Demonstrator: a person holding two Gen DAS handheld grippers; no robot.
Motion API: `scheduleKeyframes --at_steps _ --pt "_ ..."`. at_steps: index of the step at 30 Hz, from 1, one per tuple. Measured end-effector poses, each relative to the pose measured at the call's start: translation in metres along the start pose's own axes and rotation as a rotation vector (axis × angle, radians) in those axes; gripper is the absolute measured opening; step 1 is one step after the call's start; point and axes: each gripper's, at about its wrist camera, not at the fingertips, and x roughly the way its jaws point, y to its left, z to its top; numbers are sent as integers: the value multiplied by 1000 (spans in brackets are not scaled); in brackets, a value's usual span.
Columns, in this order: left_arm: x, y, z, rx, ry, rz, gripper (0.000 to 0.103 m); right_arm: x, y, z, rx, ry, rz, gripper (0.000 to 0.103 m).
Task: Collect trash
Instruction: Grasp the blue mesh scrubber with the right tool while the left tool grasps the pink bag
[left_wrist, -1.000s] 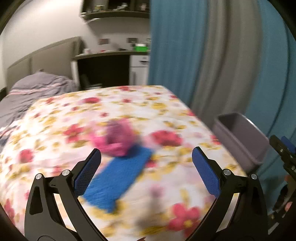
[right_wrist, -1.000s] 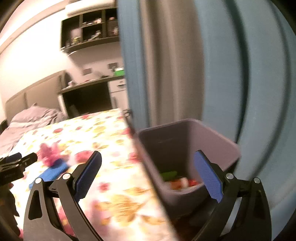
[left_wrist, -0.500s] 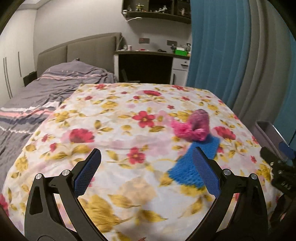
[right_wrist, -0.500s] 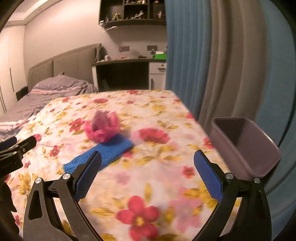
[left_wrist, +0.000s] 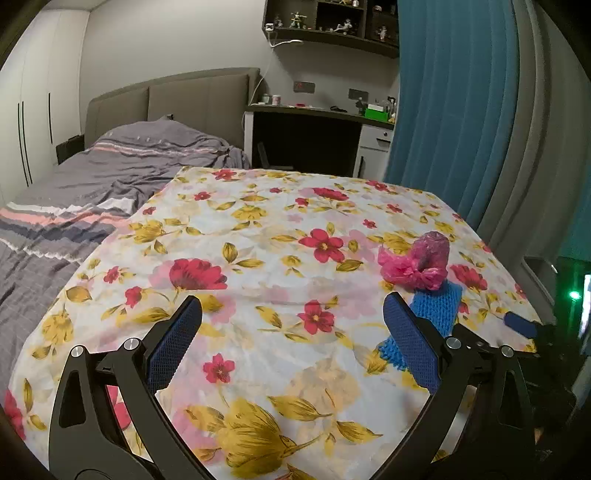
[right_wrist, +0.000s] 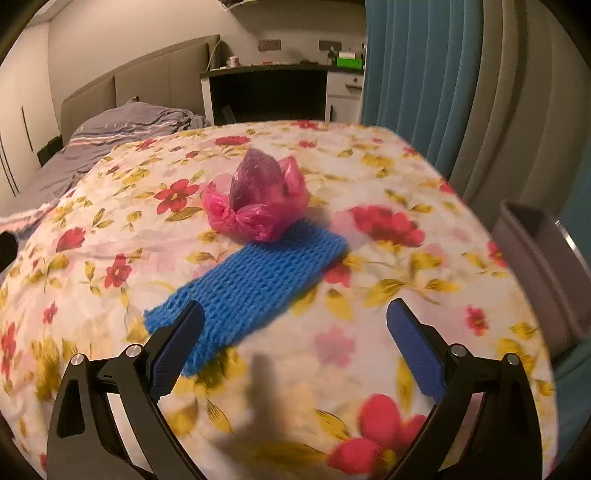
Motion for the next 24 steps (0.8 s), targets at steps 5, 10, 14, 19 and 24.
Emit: scheduleKeyframes --at_steps 5,10,14,19,24 --pt "7 2 1 -2 7 -7 97 25 2 7 47 51 -4 90" --pt "14 3 0 -3 18 -12 97 43 10 8 55 121 24 66" --pt "16 1 2 13 16 -21 97 42 17 10 36 112 48 39" --pt "19 -8 4 36 21 -54 97 33 24 7 -16 99 95 13" --pt "25 -24 9 62 21 -107 97 8 1 -5 4 65 110 13"
